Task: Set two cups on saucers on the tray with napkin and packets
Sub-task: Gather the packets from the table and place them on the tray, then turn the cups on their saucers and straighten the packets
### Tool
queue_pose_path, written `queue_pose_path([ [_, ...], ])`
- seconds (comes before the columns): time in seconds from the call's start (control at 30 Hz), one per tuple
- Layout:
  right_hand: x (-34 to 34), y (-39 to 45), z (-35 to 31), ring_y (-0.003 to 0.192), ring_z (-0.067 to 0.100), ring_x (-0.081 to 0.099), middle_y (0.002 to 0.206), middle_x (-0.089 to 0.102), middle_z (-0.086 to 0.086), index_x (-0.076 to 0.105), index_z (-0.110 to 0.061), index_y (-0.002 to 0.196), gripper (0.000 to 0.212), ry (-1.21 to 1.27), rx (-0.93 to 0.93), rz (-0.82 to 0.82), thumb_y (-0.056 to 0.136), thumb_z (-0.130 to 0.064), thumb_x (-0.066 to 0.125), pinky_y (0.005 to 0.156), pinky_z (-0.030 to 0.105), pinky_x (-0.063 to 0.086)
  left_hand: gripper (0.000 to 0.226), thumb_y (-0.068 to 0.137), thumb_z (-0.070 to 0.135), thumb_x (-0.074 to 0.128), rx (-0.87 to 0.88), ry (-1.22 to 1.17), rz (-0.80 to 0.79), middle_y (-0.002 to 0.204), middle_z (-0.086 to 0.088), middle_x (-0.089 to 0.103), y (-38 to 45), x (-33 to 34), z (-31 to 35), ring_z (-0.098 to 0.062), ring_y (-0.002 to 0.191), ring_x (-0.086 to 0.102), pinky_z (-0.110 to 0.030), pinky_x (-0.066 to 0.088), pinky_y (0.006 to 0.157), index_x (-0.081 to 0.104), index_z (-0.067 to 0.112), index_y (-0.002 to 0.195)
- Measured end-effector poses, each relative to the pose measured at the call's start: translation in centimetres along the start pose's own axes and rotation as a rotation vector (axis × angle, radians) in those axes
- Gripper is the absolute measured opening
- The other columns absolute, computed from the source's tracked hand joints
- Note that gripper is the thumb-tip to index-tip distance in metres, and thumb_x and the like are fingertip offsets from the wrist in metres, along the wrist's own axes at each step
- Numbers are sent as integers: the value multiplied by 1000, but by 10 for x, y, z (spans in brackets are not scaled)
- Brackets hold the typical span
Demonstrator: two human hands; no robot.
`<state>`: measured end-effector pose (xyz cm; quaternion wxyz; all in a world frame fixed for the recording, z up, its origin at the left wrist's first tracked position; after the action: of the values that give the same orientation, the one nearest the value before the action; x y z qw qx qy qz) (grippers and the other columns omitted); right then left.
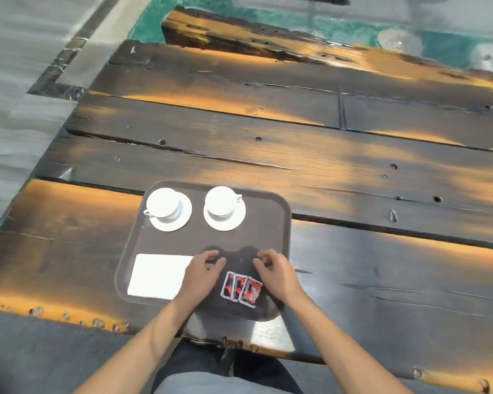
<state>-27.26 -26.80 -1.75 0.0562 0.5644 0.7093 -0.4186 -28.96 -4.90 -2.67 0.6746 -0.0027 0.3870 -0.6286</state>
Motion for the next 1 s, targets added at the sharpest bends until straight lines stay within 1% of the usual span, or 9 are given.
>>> queue_pose_path([
  [0.13,-17,31,-14,90,17,66,94,74,-2,68,-24,101,21,190,37,-1,95,-42,58,88,34,54,24,96,38,62,-114,-389,31,105,11,71,27,-31,8,-5,91,65,-27,54,76,67,24,114],
  [0.27,-24,68,-31,106,22,66,106,72,-1,66,-23,114,35,279,66,3,93,-51,61,100,48,53,18,92,47,63,-180,-526,-6,109,9,66,72,-43,20,-12,106,61,-31,53,82,65,31,100],
  [0.4,-17,103,-48,116,18,62,115,69,-4,65,-28,117,40,407,123,-49,91,-59,61,101,45,53,24,86,56,67,-285,-533,-74,114,6,59,108,-37,23,-20,115,55,-38,52,90,59,34,93],
  [0.57,-5,137,-66,123,14,58,132,63,-5,54,-27,138,57,539,182,-139,91,-58,64,98,38,53,79,83,57,71,-316,-597,-128,142,1,50,125,-28,12,-21,132,48,-39,49,102,45,16,146],
  [0.67,1,151,-72,117,11,62,127,63,-8,49,-28,143,63,577,192,-155,89,-55,68,103,40,52,76,86,53,71,-283,-642,-191,139,-1,57,131,-25,12,-17,129,54,-43,45,110,49,7,141],
  [0.73,4,156,-74,105,4,64,123,64,-11,51,-29,141,62,601,193,-155,88,-52,72,94,35,54,57,88,50,70,-261,-642,-239,117,1,61,131,-24,15,-11,116,56,-41,45,109,58,4,119],
  [0.8,8,158,-74,93,-2,66,123,67,-9,56,-28,137,59,603,191,-162,85,-49,76,87,29,55,38,89,47,69,-234,-664,-279,105,-2,54,131,-23,20,-15,105,54,-33,44,106,61,16,108],
  [0.9,11,162,-68,103,3,69,121,73,-1,67,-17,128,54,594,203,-154,83,-44,81,98,30,54,35,91,43,70,-240,-705,-286,105,-3,51,133,-21,19,-16,103,50,-38,39,112,58,13,105],
  [1.0,5,161,-62,96,-2,71,118,75,-1,70,-15,124,54,623,228,-116,79,-40,85,100,29,54,67,89,41,73,-255,-739,-216,136,-12,59,133,-23,18,-18,129,55,-42,38,117,52,-1,138],
])
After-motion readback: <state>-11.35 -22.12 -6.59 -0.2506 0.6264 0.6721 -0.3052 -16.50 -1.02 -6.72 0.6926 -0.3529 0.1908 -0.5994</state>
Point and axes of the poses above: each hand's wrist, its own y-axis towards the middle knuckle, its own x-axis out of the palm, z = x × y, the point moved 8 cm from there along y, towards the middle knuckle
